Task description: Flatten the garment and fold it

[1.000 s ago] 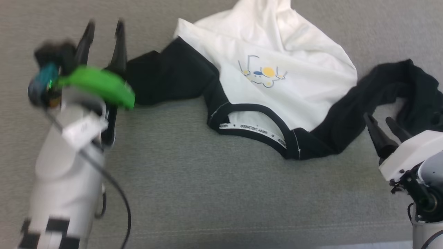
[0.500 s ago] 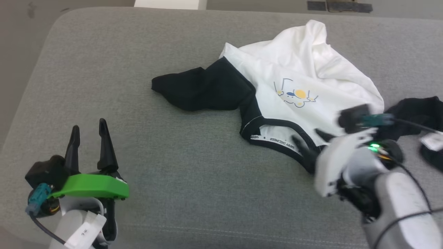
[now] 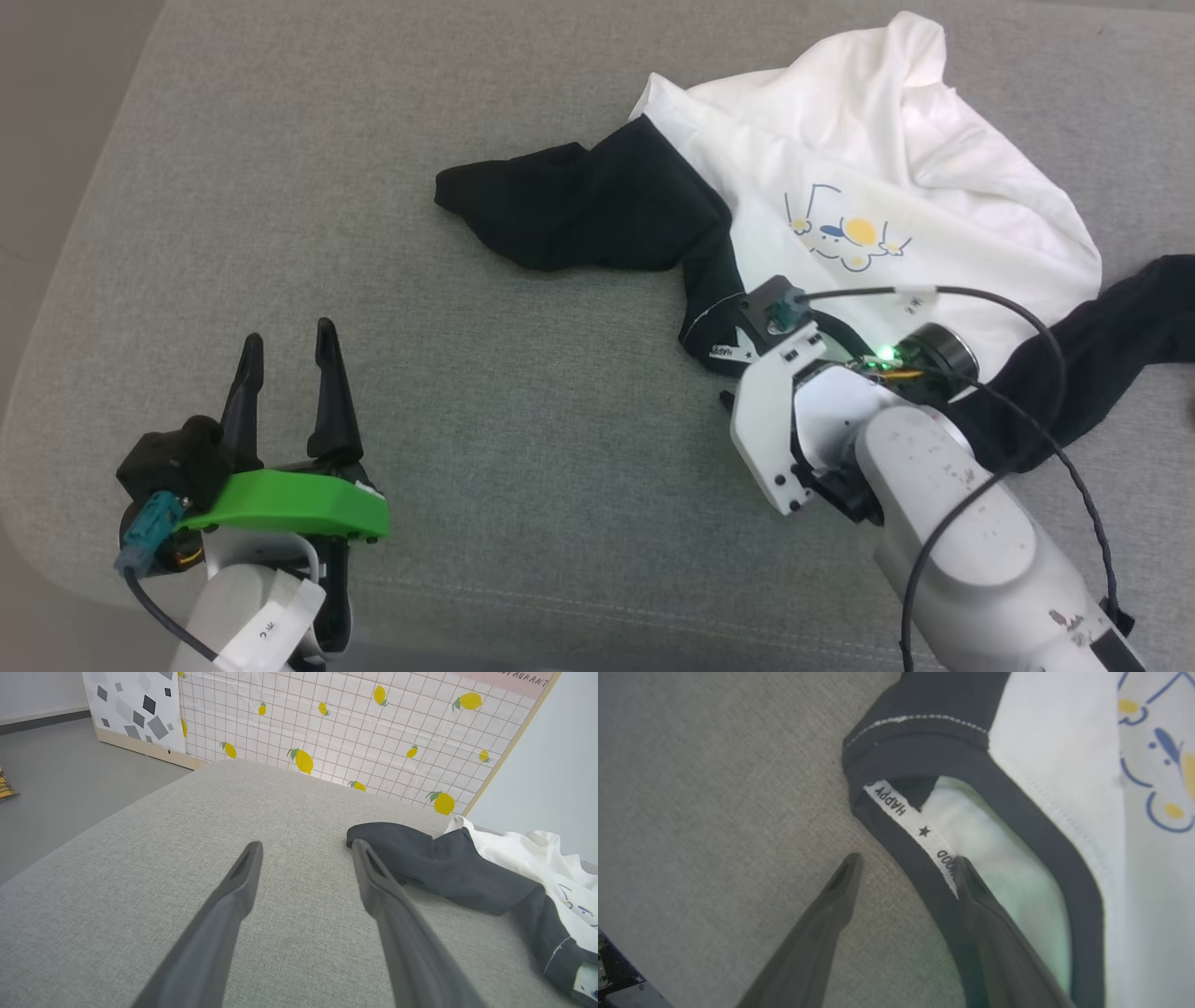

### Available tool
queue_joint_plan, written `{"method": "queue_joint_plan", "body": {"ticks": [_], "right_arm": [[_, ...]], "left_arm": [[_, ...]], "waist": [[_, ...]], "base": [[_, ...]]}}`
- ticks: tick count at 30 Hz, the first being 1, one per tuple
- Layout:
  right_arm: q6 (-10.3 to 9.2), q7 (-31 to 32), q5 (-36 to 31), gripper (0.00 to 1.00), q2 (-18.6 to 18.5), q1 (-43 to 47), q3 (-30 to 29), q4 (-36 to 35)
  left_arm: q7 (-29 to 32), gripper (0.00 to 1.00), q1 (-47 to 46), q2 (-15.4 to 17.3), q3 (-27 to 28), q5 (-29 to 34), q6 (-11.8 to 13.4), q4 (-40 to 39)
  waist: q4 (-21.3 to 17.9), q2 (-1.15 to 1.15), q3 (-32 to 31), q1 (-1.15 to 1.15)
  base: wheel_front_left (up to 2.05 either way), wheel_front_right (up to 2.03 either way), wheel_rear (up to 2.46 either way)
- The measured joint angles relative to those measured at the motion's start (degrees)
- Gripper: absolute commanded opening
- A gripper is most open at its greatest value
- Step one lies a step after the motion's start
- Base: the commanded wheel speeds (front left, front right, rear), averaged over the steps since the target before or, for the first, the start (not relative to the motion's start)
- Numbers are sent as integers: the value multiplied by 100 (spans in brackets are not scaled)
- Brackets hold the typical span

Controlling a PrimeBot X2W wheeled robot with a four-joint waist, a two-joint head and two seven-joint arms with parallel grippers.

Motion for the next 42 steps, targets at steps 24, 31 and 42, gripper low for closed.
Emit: {"method": "queue_joint_plan", "body": {"ticks": [24,31,42], "right_arm": [[-26,1828,2461,0,-1980,957,1165,-1775],[-27,1596,3130,100,-1830,1710,189,-2457],[-27,-1,2971,100,-449,2016,-3263,-2974]], "left_arm": [[10,100,12,-126,-2,56,-120,368],[164,100,13,-101,-42,43,-121,434],[970,100,-1,-233,-391,-275,-140,455]], "waist": [[-71,0,-304,0],[-229,0,-469,0],[-445,0,-677,0]], "base": [[0,0,0],[0,0,0],[0,0,0]]}}
